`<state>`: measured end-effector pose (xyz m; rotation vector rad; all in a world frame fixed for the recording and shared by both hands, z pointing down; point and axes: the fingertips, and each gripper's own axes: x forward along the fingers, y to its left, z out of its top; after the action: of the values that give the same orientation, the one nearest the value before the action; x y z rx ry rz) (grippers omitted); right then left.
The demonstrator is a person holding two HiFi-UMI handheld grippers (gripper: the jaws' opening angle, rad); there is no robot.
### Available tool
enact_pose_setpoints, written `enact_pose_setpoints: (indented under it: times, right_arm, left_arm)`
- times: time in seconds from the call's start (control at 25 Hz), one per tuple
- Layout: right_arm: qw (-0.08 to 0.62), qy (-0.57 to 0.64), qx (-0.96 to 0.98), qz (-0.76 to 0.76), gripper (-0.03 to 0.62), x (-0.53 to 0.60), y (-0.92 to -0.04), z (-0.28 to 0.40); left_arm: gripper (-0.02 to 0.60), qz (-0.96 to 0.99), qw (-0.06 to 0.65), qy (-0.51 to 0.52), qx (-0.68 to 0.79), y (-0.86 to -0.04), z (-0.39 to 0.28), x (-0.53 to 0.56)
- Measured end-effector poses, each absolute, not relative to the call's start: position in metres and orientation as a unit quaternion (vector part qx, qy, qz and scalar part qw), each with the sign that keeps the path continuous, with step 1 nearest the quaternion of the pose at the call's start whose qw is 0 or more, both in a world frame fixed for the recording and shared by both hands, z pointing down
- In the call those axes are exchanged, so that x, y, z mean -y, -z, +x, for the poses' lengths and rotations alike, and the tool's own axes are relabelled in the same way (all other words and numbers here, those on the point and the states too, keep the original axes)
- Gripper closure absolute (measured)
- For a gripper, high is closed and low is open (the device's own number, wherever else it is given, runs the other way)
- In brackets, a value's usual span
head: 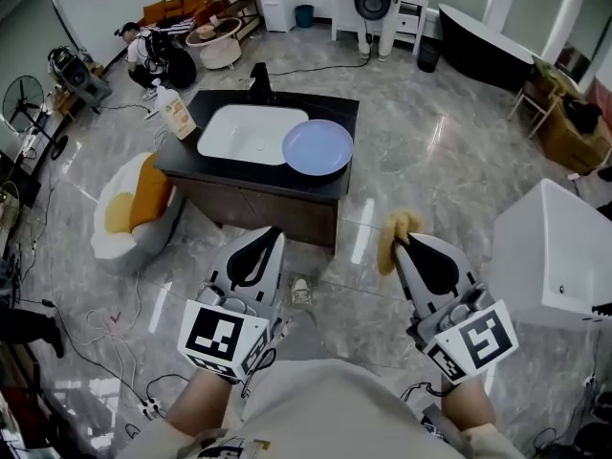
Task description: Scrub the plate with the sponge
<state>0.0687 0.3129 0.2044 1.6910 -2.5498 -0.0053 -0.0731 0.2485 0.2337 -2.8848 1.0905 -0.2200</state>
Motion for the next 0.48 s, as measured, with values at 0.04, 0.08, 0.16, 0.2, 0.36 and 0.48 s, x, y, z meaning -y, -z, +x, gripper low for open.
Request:
enact_pose_setpoints:
  times: [0.04, 0.08, 0.16, 0.2, 0.36, 0.48]
  right_arm:
    - [0.045, 0.000, 0.832, 0.553, 0.548, -0.300, -0.206, 0.070]
    - [0.049, -0.003, 0.830, 0.555, 0.548, -0.287, -0.208, 0.070]
    - [0.057, -0.012, 0.827, 0.559, 0.548, -0.259, -0.212, 0.071]
    - [0.060, -0.018, 0.826, 0.560, 0.548, -0.244, -0.215, 0.072]
    - [0.075, -0.038, 0.821, 0.564, 0.548, -0.180, -0.227, 0.070]
    - [0.090, -0.052, 0.818, 0.566, 0.548, -0.131, -0.237, 0.069]
  left_arm:
    - [0.554, -0.933, 0.021, 0.075, -0.350, -0.236, -0.072, -0.235]
    - [0.554, -0.934, 0.017, 0.079, -0.347, -0.239, -0.071, -0.221]
    - [0.554, -0.936, 0.010, 0.086, -0.340, -0.242, -0.069, -0.192]
    - [0.554, -0.937, 0.006, 0.090, -0.336, -0.244, -0.068, -0.177]
    - [0.554, -0.941, -0.009, 0.109, -0.321, -0.256, -0.066, -0.113]
    - [0.554, -0.942, -0.023, 0.128, -0.310, -0.269, -0.062, -0.062]
